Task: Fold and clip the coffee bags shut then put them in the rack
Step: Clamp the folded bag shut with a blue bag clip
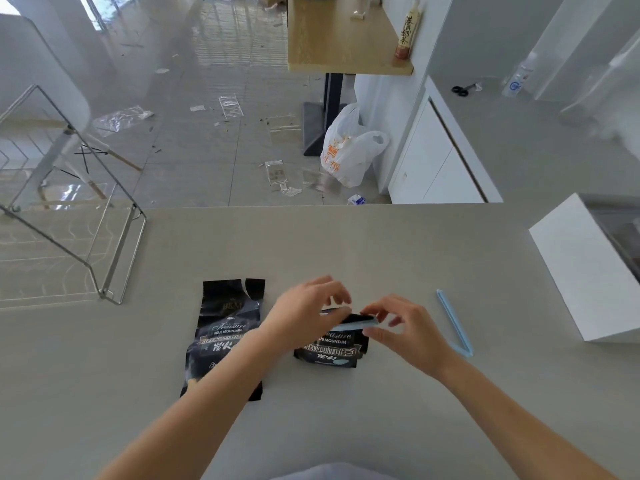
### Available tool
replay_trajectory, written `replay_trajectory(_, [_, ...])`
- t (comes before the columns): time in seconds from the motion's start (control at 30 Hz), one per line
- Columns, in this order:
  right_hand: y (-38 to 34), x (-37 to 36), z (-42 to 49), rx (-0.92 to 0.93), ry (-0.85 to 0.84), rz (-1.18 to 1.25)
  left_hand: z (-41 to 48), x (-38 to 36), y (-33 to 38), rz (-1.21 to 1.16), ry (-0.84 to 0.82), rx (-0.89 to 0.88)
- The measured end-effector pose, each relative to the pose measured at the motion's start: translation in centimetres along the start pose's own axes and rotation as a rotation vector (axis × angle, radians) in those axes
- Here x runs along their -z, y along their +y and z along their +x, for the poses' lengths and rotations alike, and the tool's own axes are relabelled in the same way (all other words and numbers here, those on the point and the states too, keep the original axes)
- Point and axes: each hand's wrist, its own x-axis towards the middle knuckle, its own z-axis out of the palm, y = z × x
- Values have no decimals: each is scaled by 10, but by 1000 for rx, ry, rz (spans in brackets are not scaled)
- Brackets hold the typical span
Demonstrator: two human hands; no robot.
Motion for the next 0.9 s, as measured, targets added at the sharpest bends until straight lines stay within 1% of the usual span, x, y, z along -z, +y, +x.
replay_trajectory(0.03, [1,-2,-2,2,20,24,4,-5,9,88,-61,-56])
replay_trajectory(0.1, [4,-5,-5,-6,68,82,10,-14,17,163,-98,-81])
replay_trajectory(0.17, [8,-5,-7,-29,100,131,12,-16,17,141,-81,-53])
replay_trajectory(0.23, [11,-5,-10,-43,106,171,10,-18,15,118,-67,-69])
replay_trajectory(0.3, [12,-7,-12,-37,113,192,4,-23,13,114,-14,-106])
replay_trajectory(0.37, [12,-10,-11,-22,124,200,-4,-28,13,122,79,-120])
replay_trajectory(0.47, [15,-16,-13,31,161,209,-12,-37,16,129,182,-143])
replay_trajectory(0.53, [20,-25,-20,36,214,250,-14,-40,19,130,193,-181])
replay_trajectory(0.6, [25,-32,-26,-24,242,315,-12,-43,22,144,183,-219])
replay_trajectory(0.67, [30,-34,-27,-63,239,326,-10,-45,24,134,164,-199])
replay_trajectory(0.77, [30,-25,-17,-42,179,262,-7,-40,20,145,154,-135])
replay_trajectory(0.8, [29,-22,-14,-31,137,234,-6,-37,17,167,131,-121])
replay_trajectory(0.9, [26,-18,-7,7,52,147,-4,-30,7,298,-11,-96])
